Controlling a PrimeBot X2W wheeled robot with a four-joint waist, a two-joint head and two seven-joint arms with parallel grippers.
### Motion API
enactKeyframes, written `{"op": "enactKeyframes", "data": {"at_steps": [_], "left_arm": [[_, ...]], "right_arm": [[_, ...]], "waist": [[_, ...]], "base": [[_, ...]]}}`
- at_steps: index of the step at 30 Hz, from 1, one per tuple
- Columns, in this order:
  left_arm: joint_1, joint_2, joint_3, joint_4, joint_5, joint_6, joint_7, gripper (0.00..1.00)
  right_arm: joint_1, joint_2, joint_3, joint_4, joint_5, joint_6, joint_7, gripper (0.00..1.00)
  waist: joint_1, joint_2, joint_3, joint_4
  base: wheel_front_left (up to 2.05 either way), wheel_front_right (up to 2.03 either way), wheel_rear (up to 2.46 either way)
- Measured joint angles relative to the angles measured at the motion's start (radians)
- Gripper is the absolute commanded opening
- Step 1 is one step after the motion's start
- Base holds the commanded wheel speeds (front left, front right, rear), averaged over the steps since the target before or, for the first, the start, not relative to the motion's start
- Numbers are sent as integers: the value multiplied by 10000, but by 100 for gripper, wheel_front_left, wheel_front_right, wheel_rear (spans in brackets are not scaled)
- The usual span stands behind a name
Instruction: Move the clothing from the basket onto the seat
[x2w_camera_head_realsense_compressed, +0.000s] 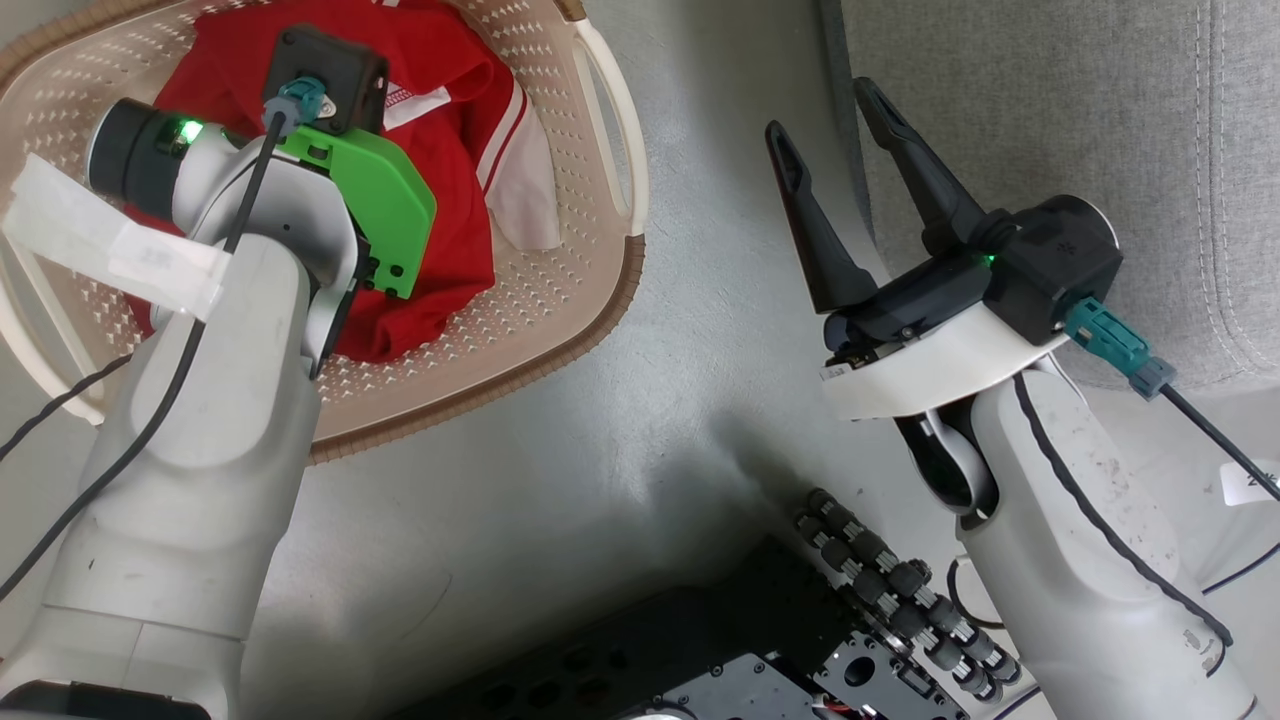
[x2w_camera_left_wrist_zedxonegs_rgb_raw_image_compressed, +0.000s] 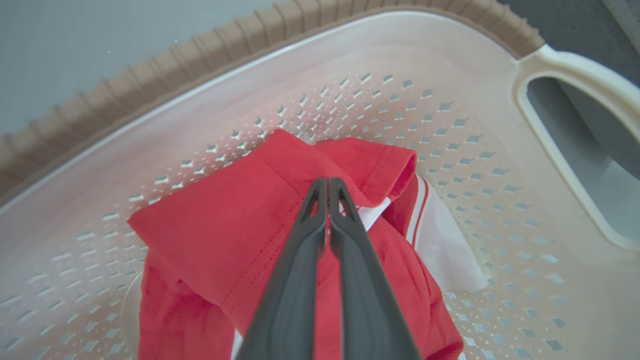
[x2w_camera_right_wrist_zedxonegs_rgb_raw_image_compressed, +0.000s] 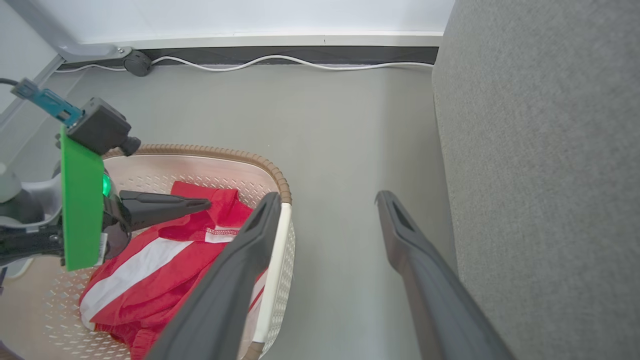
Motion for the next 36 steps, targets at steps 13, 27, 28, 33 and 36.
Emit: {"op": "enactKeyframes", "data": {"at_steps": [13,27,28,33,36], "left_arm": [[-20,-138,-19,397,-107,0,-339,0],[-12,-305,244,500,-757,-2,-1078,0],[-4,-318,290,483,-819,-2,-1158,0],[242,-345,453,343,-1204,-2,-1501,0],[563,-362,510,222,-1356,-4,-1789,0]], "right_arm": [[0,2,-182,2,29,38,0,100],[143,0,-491,79,-36,69,0,100],[145,0,-514,94,-38,69,0,100],[148,0,-708,136,-136,67,0,100],[155,-35,-872,194,-188,67,0,100]], "waist": [[0,0,-150,169],[-1,0,-466,548],[0,0,-504,587],[0,0,-742,787],[0,0,-931,922]], "base": [[0,0,0],[0,0,0],[0,0,0],[0,0,0],[0,0,0]]}}
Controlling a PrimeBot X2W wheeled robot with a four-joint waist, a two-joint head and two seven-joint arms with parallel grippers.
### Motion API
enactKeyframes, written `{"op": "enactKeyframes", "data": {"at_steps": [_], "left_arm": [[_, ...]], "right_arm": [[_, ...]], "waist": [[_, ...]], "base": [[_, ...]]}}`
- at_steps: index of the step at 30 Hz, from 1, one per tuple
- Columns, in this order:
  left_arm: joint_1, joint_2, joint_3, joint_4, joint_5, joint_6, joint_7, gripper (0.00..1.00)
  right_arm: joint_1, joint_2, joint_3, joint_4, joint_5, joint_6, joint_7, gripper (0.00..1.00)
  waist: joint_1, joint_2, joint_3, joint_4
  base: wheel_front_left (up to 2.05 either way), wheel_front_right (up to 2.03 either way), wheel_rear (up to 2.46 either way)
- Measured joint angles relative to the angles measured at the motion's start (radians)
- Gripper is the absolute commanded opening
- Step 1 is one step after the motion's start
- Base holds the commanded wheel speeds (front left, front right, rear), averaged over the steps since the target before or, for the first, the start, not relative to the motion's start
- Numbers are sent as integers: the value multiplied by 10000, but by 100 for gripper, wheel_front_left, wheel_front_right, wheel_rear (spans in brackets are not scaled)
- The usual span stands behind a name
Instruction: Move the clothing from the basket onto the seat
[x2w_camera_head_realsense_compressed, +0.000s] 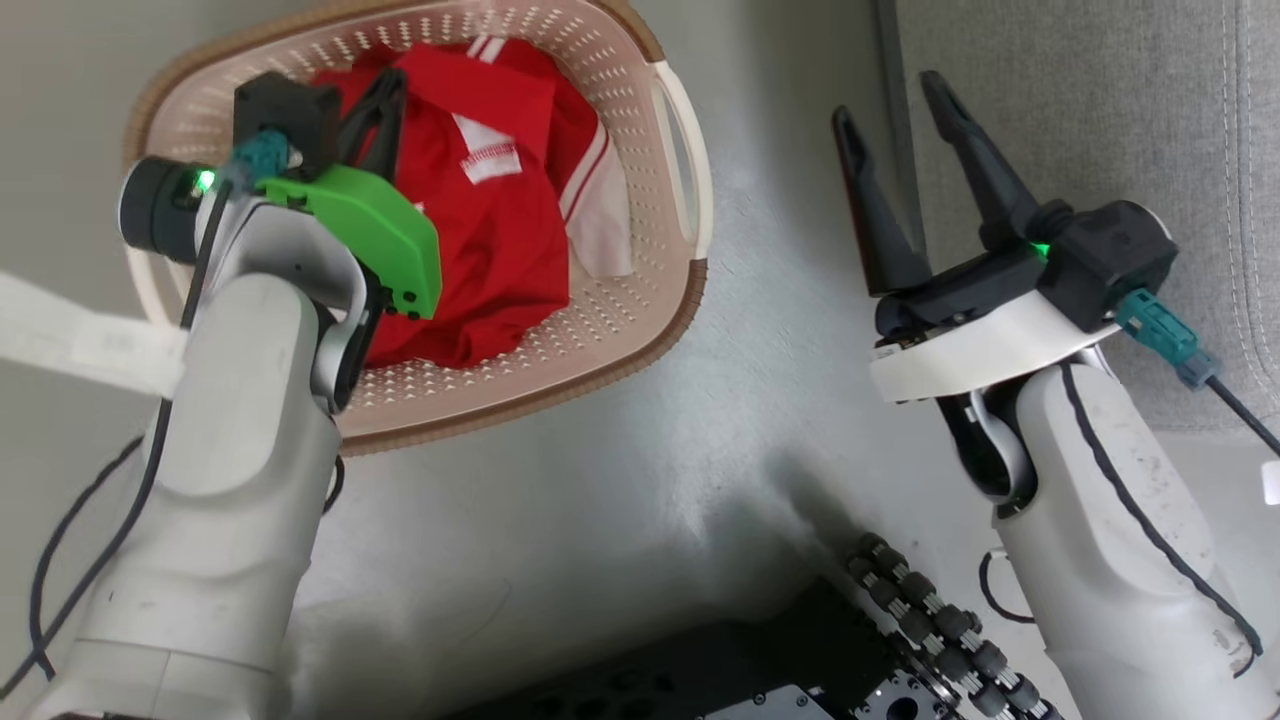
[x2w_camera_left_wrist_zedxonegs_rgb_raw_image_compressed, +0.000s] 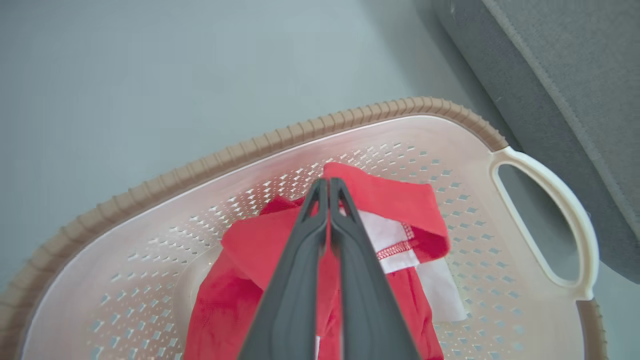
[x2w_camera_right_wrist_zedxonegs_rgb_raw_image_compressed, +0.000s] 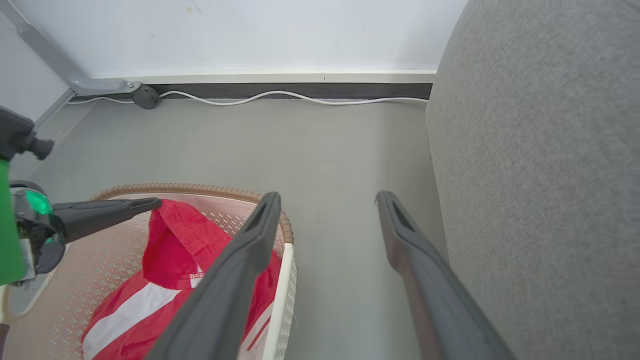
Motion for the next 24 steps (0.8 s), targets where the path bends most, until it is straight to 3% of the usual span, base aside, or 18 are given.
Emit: {"op": "enactKeyframes", "data": {"at_steps": [15,24], "left_arm": [[1462,-165,713,-1310,-1315,-44,-1785,0],[2405,-203,1104,-1810,-1896,-88,-2171,0]], "right_arm": [[398,-372,-784,263,-219,-79,0,100],[716,-600,-1244,420,-284,-92,0,100]], "waist": [[0,0,-1644,951],[0,0,-2842,1615]], "base": [[0,0,0],[0,0,0]]}}
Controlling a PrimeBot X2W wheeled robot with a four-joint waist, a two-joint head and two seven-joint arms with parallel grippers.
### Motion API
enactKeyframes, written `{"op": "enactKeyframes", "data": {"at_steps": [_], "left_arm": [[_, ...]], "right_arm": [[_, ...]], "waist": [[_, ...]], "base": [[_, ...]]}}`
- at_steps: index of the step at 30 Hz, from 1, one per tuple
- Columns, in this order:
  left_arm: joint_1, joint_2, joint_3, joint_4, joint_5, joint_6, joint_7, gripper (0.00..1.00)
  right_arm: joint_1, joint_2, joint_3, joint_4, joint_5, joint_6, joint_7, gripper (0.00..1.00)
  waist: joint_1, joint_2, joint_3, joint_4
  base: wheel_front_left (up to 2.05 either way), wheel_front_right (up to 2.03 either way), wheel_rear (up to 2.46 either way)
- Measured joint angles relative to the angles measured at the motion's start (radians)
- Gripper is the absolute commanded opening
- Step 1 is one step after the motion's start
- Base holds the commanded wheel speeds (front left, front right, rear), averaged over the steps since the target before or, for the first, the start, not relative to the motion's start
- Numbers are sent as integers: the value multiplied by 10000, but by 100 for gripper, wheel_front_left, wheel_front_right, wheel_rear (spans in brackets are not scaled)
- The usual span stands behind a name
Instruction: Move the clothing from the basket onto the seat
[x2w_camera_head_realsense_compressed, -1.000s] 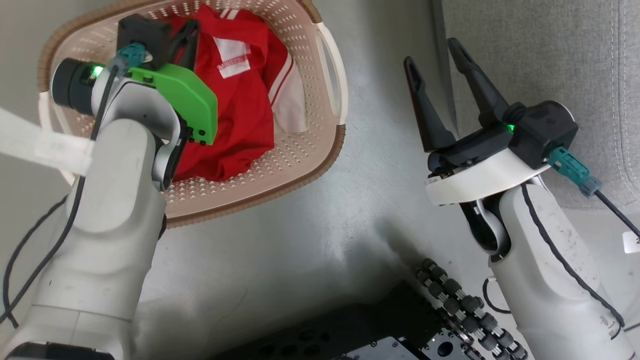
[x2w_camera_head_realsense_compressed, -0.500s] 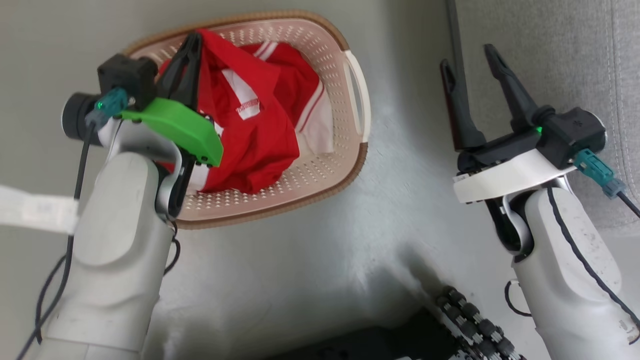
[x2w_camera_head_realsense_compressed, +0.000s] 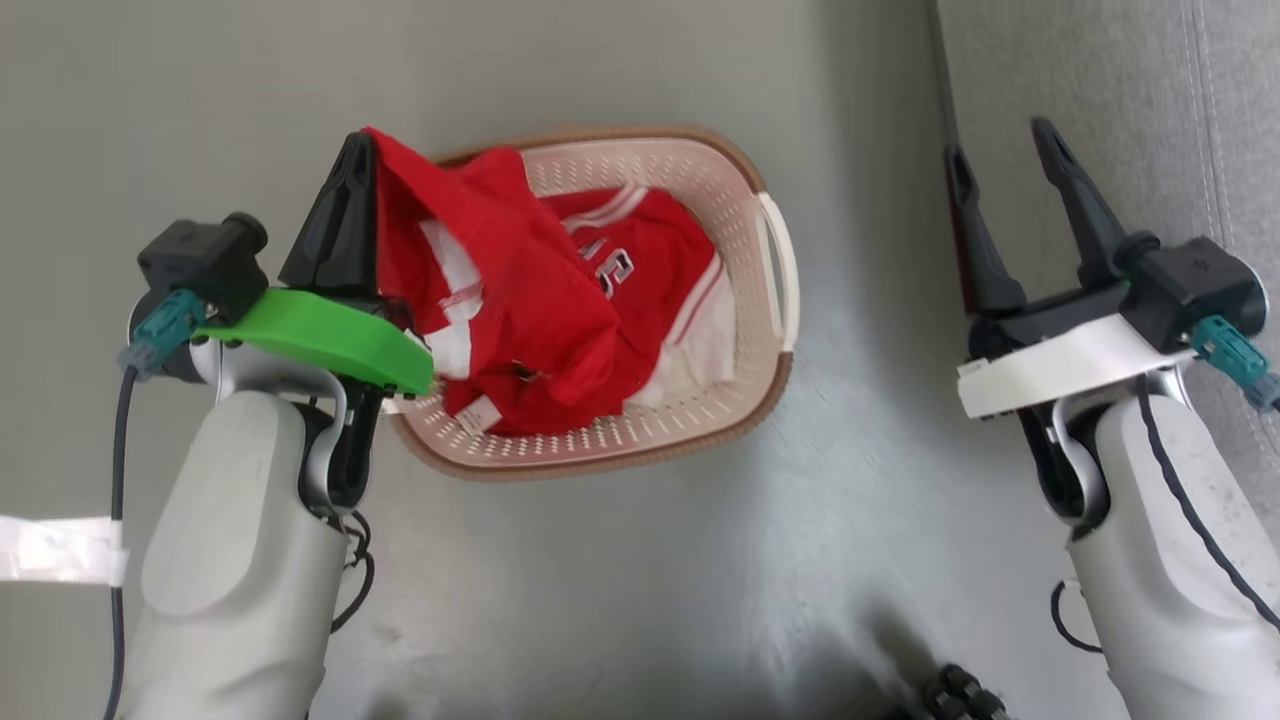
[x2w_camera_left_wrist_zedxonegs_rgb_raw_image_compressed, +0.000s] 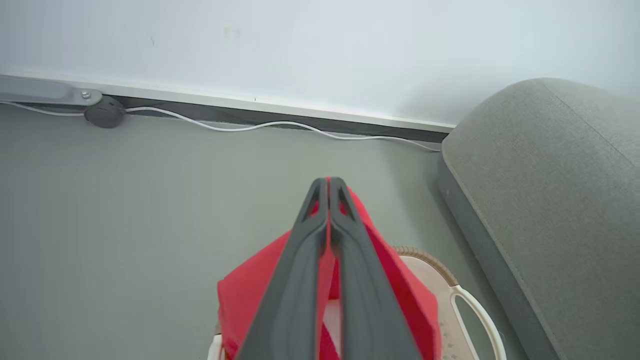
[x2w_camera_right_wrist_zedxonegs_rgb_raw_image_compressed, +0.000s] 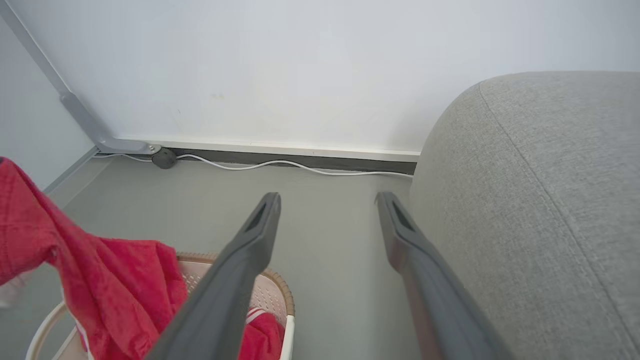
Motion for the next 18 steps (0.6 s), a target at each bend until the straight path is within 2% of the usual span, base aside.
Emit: {"op": "enactKeyframes", "data": {"at_steps": [8,18], "left_arm": [[573,-2,219,-541,-247,0,-88,0],[1135,167,370,-1229,-339,0,-159,0]], "right_arm": [[360,-240,-407,79,0,-13,0,100],[592,-142,-98,73,-65,48,0,100]], "waist": [[0,0,-1112,621],[0,0,-2438,1142]], "base": [[0,0,0],[0,0,0]]}}
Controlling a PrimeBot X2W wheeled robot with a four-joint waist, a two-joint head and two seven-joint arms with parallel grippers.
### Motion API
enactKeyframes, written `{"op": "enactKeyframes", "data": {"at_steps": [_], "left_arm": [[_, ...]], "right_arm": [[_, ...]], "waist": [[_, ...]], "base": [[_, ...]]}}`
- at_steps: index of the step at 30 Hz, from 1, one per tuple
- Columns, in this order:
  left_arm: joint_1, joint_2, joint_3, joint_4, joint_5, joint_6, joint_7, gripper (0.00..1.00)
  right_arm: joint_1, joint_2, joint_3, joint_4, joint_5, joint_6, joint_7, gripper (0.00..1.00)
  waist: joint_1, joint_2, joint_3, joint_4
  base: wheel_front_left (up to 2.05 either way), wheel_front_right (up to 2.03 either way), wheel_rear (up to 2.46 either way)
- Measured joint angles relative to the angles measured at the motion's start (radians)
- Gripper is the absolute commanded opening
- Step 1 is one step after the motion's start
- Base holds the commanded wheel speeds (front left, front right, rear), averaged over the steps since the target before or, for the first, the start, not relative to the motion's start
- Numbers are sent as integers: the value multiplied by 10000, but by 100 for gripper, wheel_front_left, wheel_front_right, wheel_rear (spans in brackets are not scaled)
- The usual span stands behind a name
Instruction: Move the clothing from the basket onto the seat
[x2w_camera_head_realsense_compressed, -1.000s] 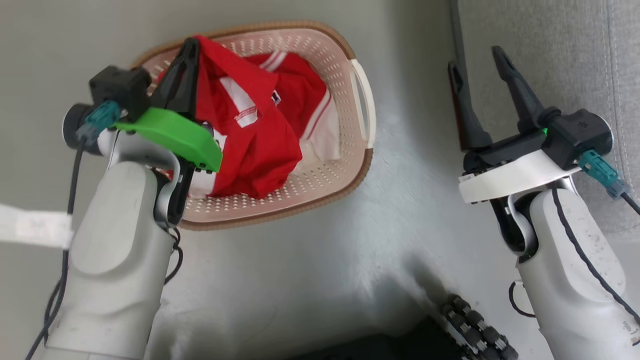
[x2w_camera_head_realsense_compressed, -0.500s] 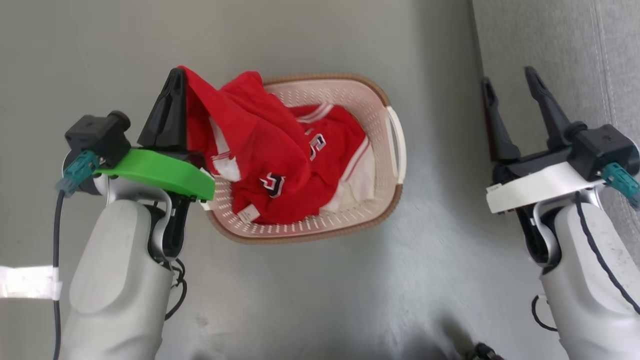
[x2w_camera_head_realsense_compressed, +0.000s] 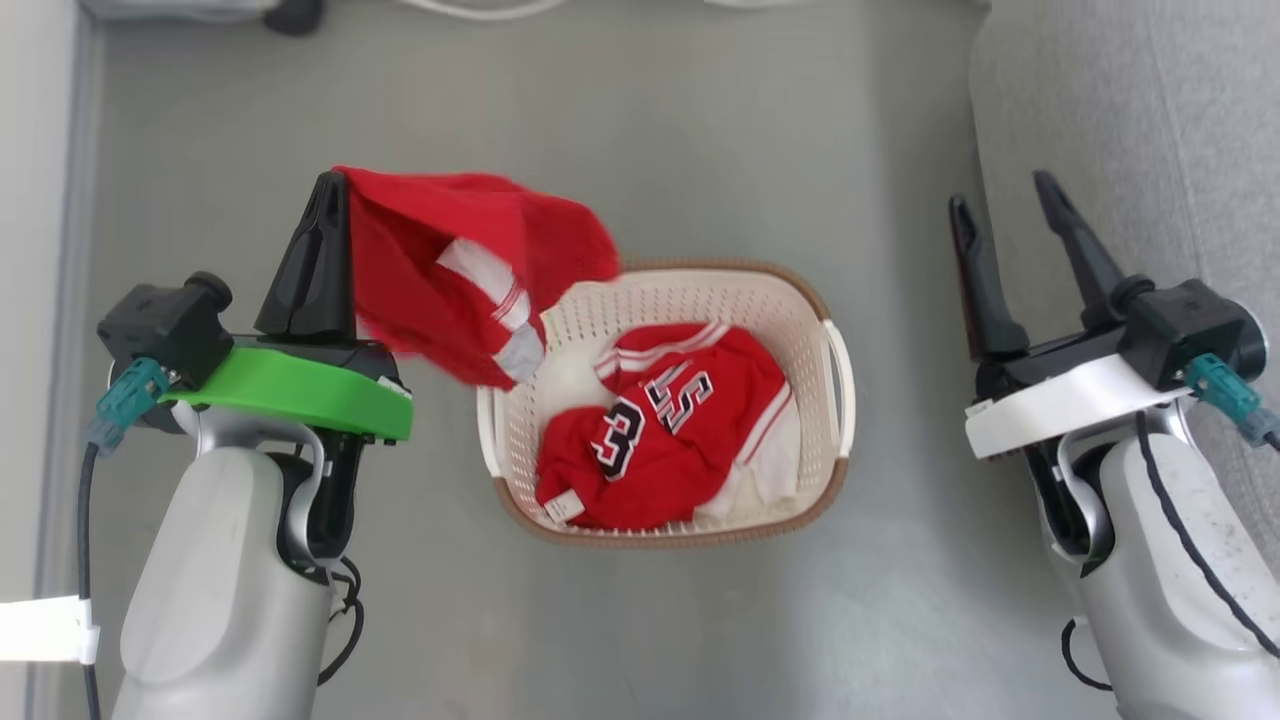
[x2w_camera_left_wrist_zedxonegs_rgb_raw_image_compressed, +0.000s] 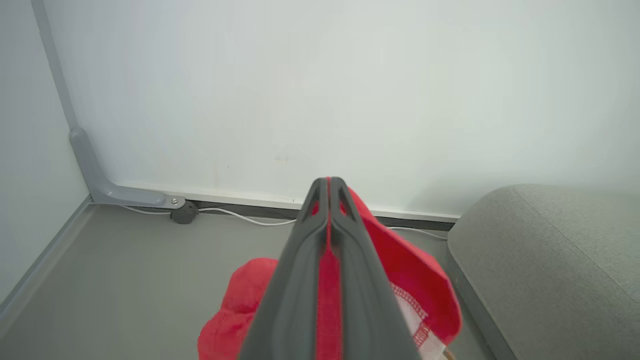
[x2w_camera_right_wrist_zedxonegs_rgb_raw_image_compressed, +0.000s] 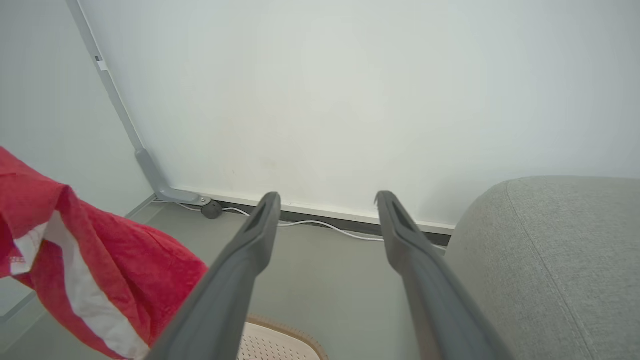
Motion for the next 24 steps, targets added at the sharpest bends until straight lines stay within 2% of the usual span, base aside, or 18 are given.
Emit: {"op": "enactKeyframes", "data": {"at_steps": [9,15,24], "left_arm": [[267,226,-190,-600,-13,-10,378,0],[283,391,-439,-922,-25,-10,936,0],[294,374,-1053,-1634,-107,-44,1668,0]], "right_arm": [[126,46,639,203,-21,232,0,100],[149,322,2042,502,-21,410,0,100],[380,579,4846,907,232,422,2,100]], "waist": [[0,0,-1333,335],[0,0,-2217,491],[0,0,-3516,657]], "base": [[0,0,0],[0,0,0],[0,0,0]]}}
